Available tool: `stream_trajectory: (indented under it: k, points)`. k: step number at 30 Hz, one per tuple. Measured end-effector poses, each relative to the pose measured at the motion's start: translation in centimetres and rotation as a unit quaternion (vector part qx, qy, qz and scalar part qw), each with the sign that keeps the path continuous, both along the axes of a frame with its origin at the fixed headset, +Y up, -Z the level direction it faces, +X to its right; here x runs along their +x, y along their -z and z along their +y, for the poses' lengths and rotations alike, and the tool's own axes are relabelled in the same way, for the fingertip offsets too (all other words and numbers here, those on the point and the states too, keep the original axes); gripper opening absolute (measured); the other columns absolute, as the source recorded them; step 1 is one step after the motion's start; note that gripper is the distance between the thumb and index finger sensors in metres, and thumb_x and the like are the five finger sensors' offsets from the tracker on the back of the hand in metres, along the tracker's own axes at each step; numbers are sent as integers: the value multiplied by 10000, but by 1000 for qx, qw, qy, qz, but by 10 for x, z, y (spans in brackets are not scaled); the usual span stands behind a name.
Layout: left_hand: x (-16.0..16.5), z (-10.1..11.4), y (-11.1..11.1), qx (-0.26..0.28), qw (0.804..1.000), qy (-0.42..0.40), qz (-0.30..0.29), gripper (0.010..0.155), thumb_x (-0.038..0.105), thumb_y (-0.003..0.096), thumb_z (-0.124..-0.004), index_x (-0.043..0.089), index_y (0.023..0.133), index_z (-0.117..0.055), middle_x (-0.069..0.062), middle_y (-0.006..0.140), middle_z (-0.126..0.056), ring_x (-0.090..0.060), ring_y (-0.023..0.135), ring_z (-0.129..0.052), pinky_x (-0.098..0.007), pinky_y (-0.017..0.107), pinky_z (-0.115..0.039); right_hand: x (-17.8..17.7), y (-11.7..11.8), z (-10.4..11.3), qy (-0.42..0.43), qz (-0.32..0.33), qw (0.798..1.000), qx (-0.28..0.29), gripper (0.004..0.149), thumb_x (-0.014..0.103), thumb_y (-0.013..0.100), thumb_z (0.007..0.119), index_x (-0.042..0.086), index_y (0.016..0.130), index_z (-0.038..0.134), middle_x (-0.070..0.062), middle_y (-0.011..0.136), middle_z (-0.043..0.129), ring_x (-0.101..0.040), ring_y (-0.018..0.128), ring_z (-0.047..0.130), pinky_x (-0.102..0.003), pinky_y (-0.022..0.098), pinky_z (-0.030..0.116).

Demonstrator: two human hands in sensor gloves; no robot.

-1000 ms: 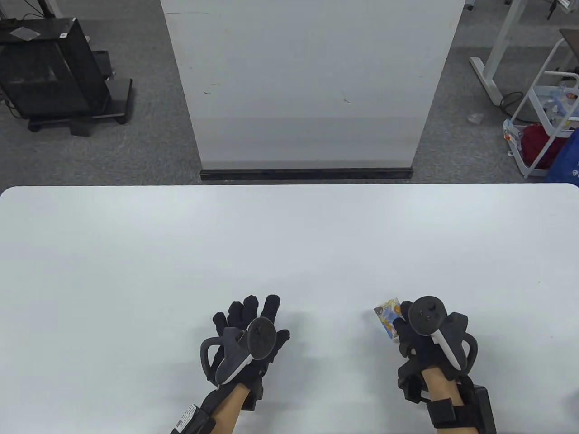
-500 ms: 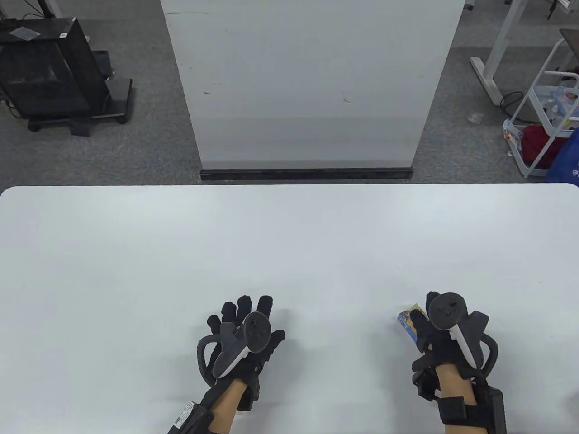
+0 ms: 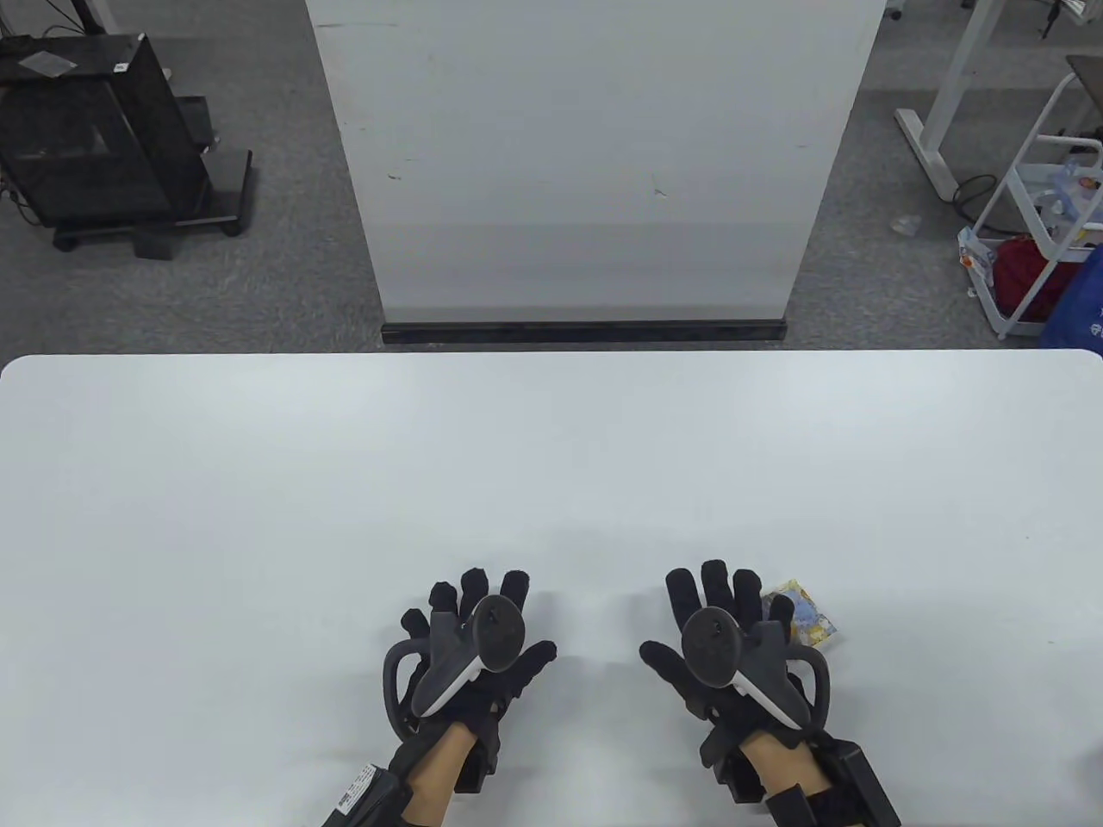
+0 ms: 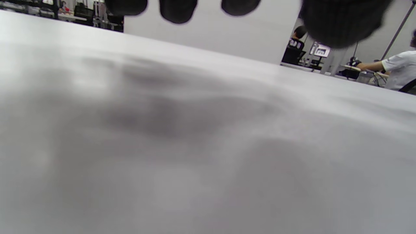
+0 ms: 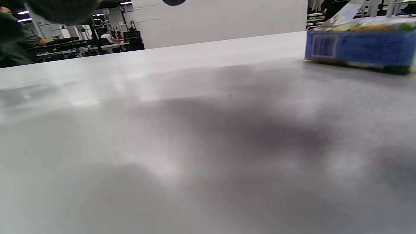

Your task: Tear open small pack of tissues

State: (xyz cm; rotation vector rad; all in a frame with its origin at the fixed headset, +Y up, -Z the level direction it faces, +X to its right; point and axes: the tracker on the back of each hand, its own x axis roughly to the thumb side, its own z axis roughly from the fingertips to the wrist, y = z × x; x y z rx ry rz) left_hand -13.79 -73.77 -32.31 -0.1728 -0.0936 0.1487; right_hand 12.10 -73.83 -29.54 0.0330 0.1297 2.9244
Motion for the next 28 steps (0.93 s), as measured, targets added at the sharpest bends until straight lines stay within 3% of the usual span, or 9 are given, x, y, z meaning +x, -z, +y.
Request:
stream_trajectory:
  k: [28]
  points:
    - [7, -1, -5, -9, 1000, 10, -10, 809, 675, 464, -678, 402, 1131, -312, -137, 1235, -303, -560, 1093, -304, -771, 728, -289, -13, -5, -2, -4, 28, 1000, 14, 877, 706, 455, 676, 364, 1196, 355, -45, 1265, 279, -454, 1138, 284, -728, 740, 245]
